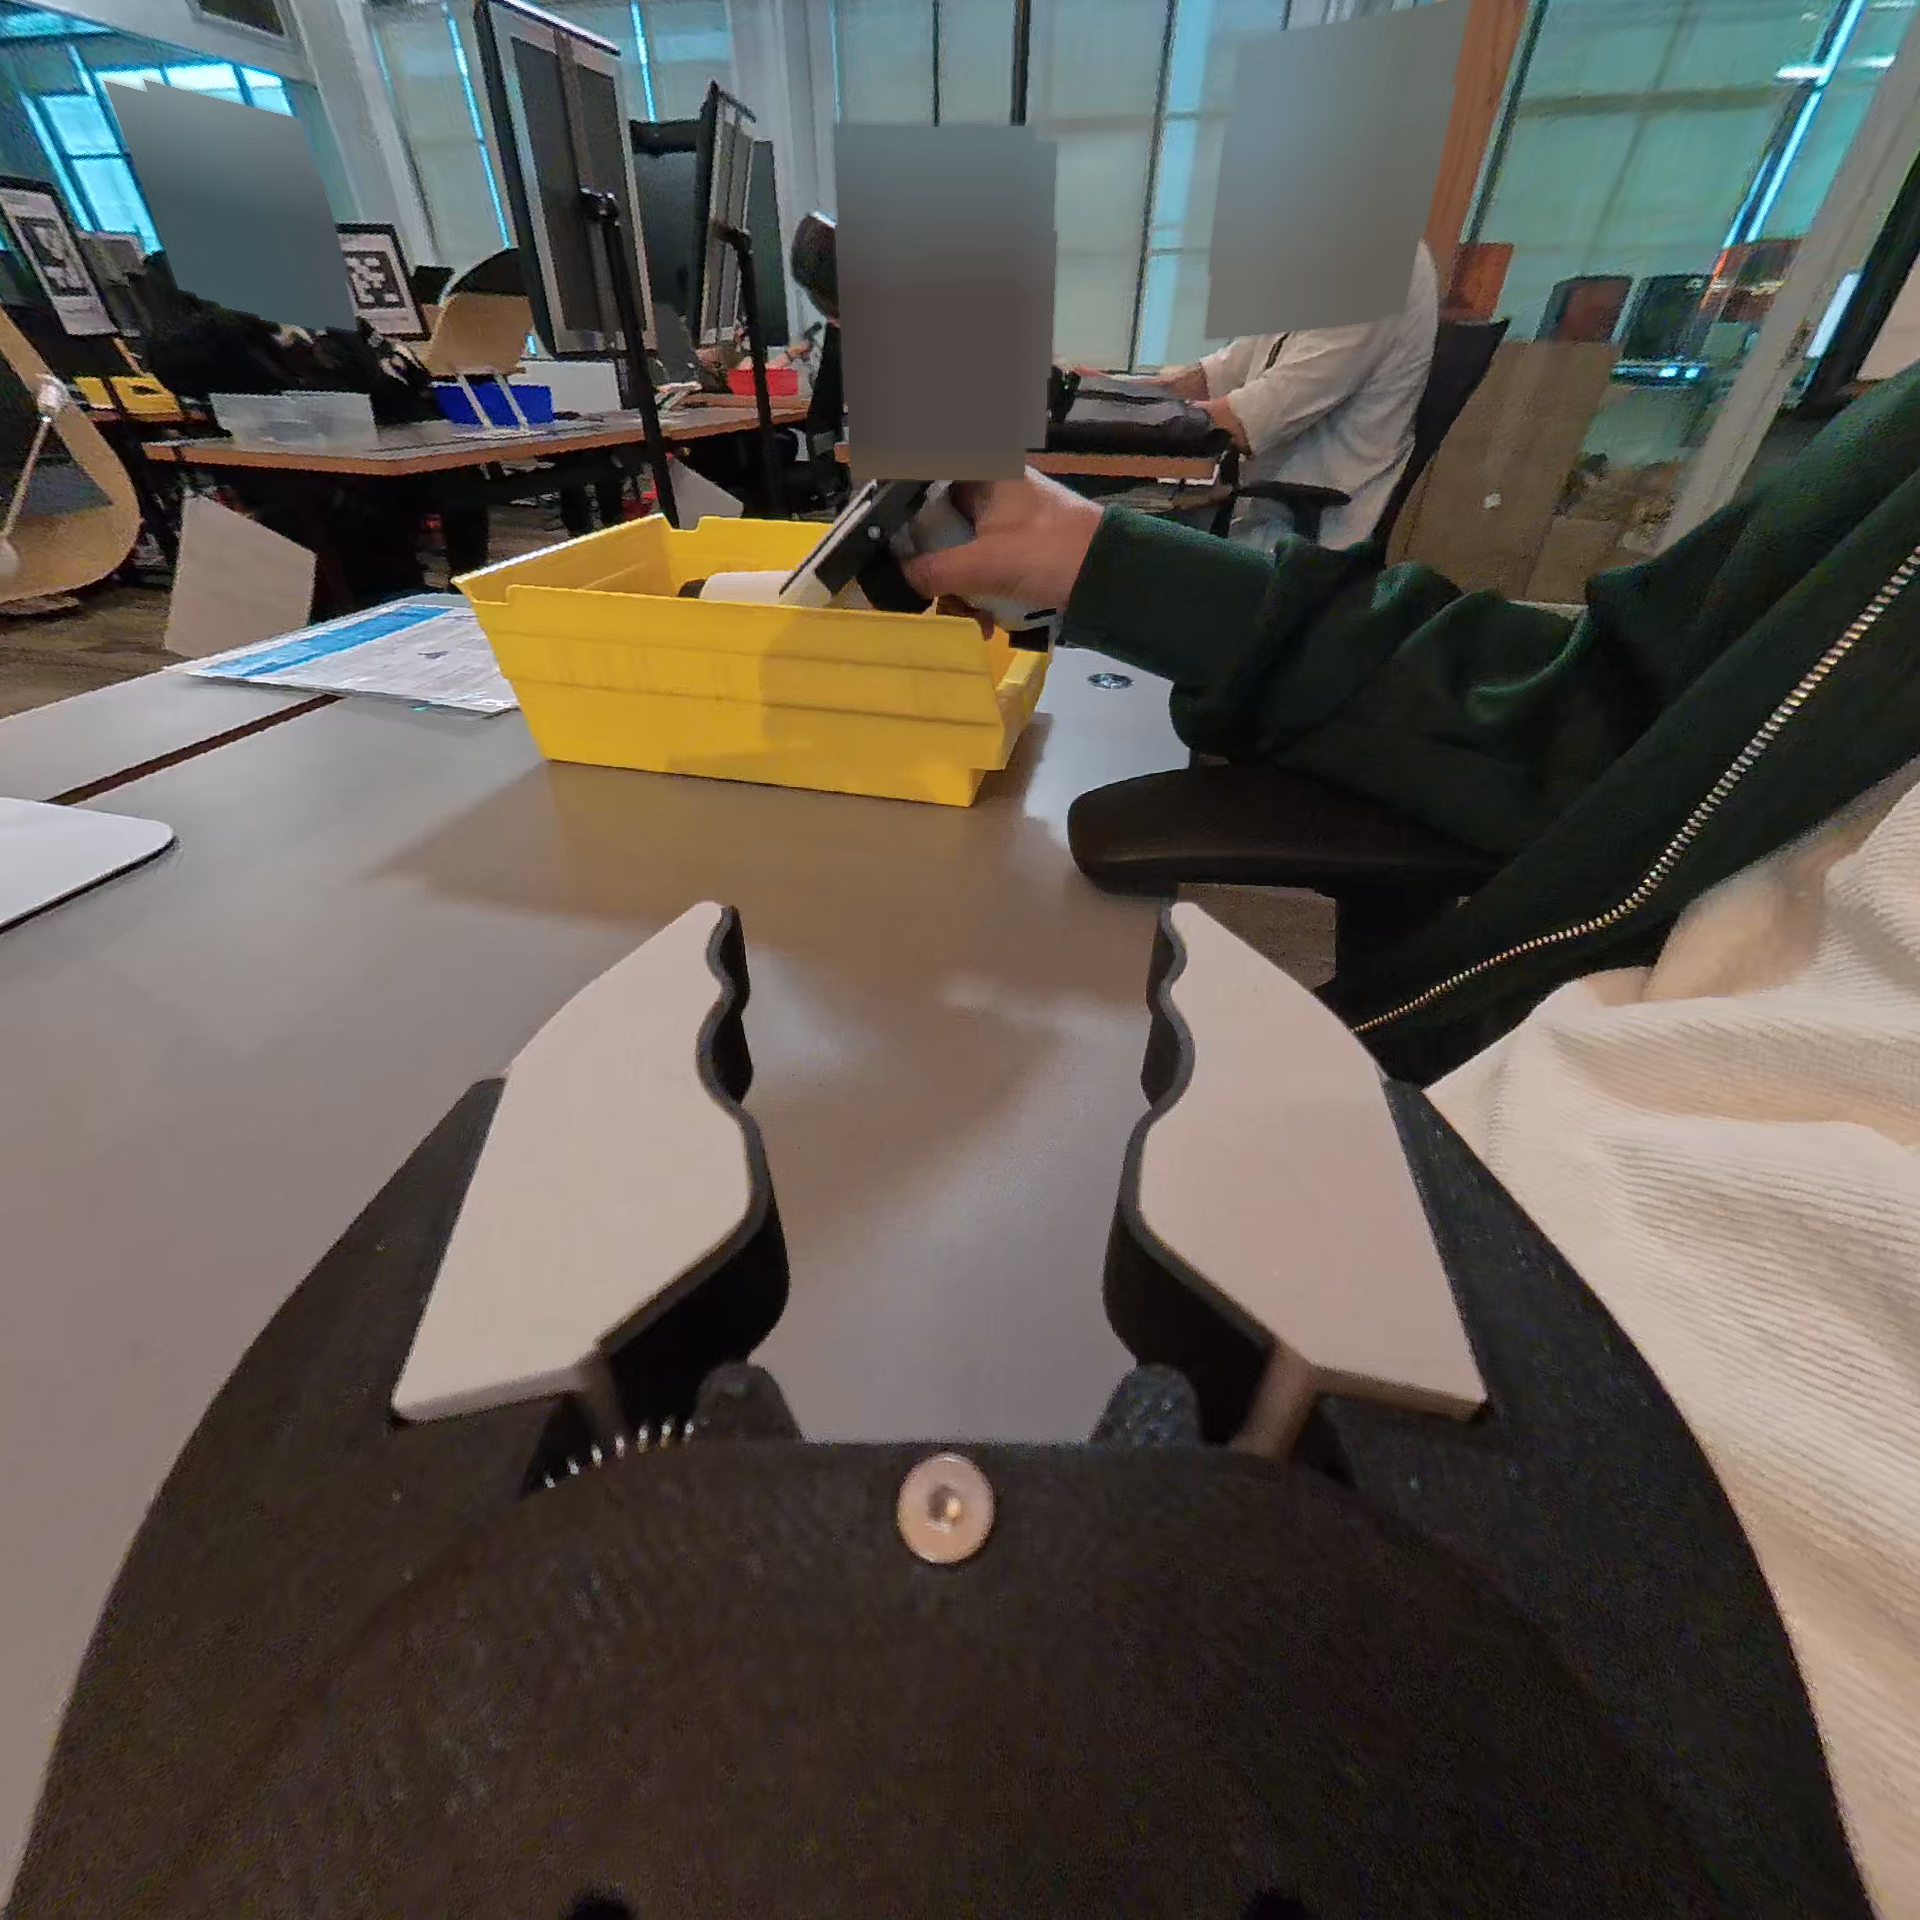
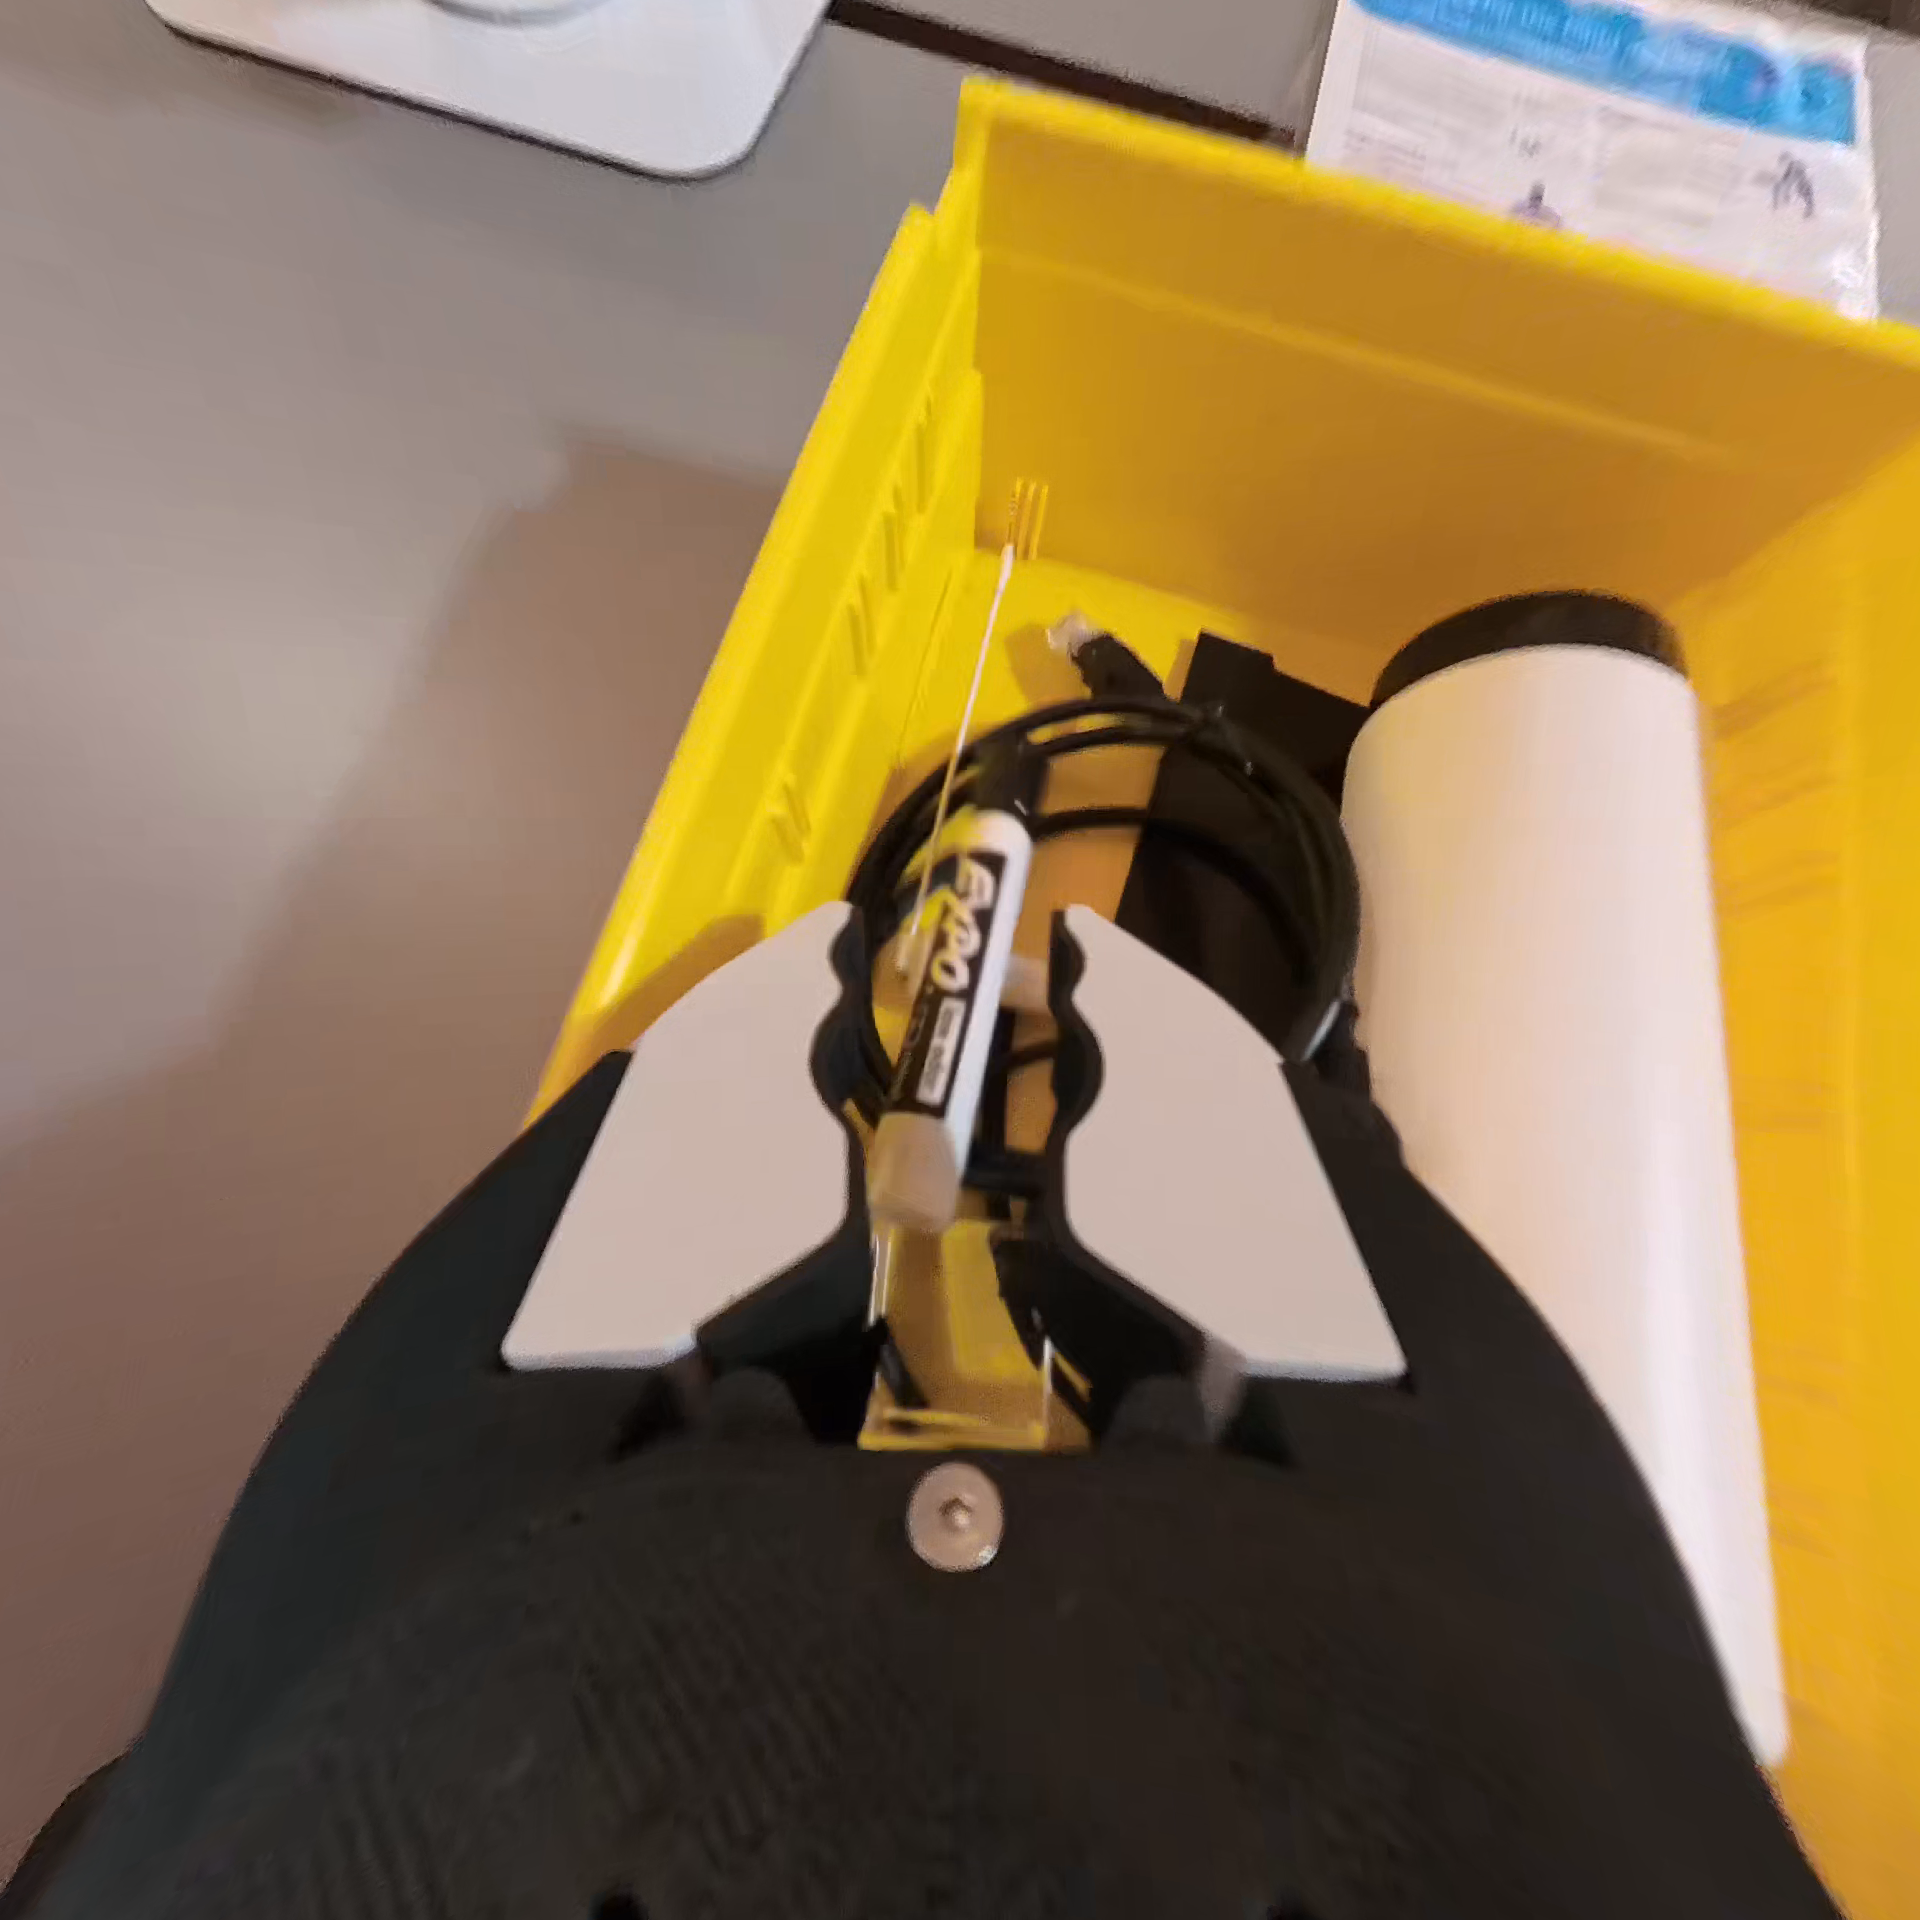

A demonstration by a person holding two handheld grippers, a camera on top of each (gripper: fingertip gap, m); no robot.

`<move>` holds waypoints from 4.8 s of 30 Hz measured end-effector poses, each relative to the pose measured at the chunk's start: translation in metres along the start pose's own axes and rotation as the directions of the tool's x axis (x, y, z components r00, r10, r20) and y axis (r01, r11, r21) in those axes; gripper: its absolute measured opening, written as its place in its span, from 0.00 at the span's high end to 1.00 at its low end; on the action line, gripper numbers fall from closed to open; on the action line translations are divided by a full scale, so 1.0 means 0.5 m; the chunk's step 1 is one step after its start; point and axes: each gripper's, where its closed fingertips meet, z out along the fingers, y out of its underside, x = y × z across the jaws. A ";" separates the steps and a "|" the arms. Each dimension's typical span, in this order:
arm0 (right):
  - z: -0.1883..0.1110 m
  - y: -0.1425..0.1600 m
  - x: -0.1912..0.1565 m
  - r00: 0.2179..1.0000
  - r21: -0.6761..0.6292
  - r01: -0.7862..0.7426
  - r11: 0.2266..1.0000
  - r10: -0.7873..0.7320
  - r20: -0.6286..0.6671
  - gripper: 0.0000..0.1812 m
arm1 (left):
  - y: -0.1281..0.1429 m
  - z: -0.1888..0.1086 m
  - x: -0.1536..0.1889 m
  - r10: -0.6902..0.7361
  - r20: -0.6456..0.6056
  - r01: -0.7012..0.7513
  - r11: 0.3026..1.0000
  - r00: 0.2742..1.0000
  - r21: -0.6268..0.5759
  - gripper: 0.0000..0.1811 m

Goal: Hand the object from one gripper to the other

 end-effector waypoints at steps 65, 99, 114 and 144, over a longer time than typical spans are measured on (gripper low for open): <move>-0.100 0.049 -0.567 0.719 0.435 0.202 0.877 -0.435 0.542 0.75 | 0.097 -0.665 -0.496 -0.146 0.472 0.471 0.534 0.869 -0.702 0.93; -0.133 -0.107 -0.526 0.614 0.632 -0.225 0.742 -0.396 0.683 0.73 | -0.106 0.048 0.006 -0.188 -0.427 0.259 0.959 0.884 0.114 0.94; -0.114 -0.076 -0.557 0.520 0.517 -0.204 0.831 -0.356 0.777 0.95 | -0.042 0.028 0.013 -0.172 -0.415 0.218 0.974 0.893 0.065 0.73; -0.067 -0.077 -0.668 0.340 0.328 -0.209 0.921 -0.246 0.908 0.94 | -0.003 -0.010 -0.015 -0.332 -0.279 0.359 0.932 0.901 0.051 0.82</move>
